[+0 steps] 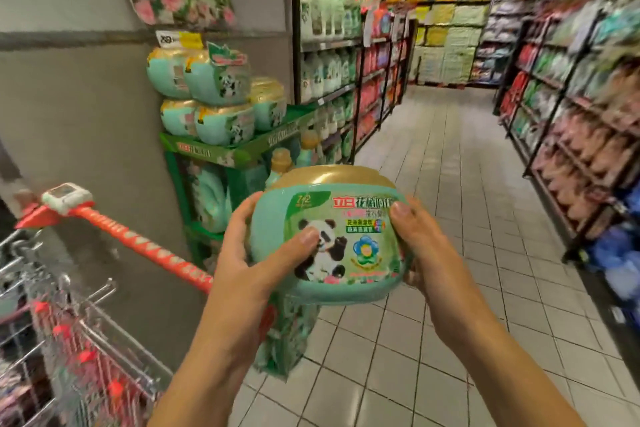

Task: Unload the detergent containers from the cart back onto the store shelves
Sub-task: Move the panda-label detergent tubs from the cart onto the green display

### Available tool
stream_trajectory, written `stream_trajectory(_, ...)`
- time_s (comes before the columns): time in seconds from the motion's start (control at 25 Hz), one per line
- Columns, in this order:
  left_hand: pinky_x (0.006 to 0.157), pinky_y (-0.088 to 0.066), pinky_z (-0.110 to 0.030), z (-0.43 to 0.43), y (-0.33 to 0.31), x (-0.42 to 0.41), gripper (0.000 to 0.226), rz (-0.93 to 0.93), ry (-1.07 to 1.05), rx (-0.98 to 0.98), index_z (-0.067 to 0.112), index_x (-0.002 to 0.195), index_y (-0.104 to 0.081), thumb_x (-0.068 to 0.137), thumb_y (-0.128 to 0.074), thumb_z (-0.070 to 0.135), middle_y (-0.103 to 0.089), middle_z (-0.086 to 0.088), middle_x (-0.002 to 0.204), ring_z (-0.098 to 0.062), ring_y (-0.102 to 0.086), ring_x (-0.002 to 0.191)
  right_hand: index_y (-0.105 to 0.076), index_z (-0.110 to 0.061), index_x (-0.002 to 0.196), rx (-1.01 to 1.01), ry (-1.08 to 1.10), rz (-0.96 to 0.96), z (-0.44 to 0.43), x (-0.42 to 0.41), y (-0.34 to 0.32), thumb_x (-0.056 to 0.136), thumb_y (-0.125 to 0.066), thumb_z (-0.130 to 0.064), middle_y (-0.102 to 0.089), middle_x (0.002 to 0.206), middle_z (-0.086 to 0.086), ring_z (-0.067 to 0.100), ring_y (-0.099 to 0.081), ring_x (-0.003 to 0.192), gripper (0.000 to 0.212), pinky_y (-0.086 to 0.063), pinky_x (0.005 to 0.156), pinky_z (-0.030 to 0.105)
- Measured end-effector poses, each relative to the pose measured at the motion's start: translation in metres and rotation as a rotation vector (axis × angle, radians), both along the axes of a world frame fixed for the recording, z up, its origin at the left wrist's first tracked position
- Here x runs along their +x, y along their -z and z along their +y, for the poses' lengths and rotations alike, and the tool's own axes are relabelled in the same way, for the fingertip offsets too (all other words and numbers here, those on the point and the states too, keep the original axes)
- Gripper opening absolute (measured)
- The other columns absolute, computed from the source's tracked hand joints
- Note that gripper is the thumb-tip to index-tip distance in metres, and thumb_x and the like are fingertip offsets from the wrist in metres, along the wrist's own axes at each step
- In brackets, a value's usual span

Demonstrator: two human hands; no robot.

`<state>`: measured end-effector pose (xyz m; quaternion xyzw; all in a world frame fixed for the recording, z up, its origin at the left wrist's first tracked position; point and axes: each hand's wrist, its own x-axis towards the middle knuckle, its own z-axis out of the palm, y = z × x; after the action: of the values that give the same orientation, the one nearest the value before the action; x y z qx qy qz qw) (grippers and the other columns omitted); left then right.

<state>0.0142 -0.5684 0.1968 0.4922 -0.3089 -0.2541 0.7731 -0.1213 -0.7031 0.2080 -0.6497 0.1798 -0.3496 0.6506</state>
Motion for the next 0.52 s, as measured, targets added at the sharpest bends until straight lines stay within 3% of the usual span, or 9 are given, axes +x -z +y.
stream_trajectory(0.16,0.077,-0.058,-0.03,-0.074,0.004,0.0,0.079,-0.003,-0.022,-0.003,0.027,0.132,-0.05,0.059,-0.081,0.033,-0.071,-0.003,0.115,-0.021,-0.069,0.103,-0.062,-0.026,0.113,0.01,0.025,0.008,-0.073,0.006,0.004,0.078,-0.054,-0.054,-0.074,0.099,-0.006,0.01,-0.072,0.086,0.046,-0.052,0.06,0.014)
stream_trajectory(0.4,0.064,-0.055,-0.02,-0.199,0.014,0.055,0.074,0.009,-0.089,-0.015,0.025,0.134,-0.048,0.066,-0.076,0.027,-0.072,-0.001,0.109,-0.014,-0.072,0.092,-0.061,-0.026,0.111,0.017,0.058,0.001,-0.188,0.069,0.015,0.081,-0.054,-0.052,-0.074,0.095,-0.009,0.007,-0.072,0.081,0.041,-0.052,0.058,0.016)
stream_trajectory(0.52,0.066,-0.055,-0.021,-0.256,0.01,0.103,0.074,0.0,-0.114,-0.035,0.026,0.133,-0.049,0.065,-0.078,0.026,-0.072,0.0,0.108,-0.015,-0.071,0.093,-0.06,-0.026,0.117,0.007,0.024,0.004,-0.246,0.119,0.01,0.086,-0.054,-0.048,-0.074,0.099,-0.009,0.007,-0.072,0.084,0.039,-0.053,0.059,0.016)
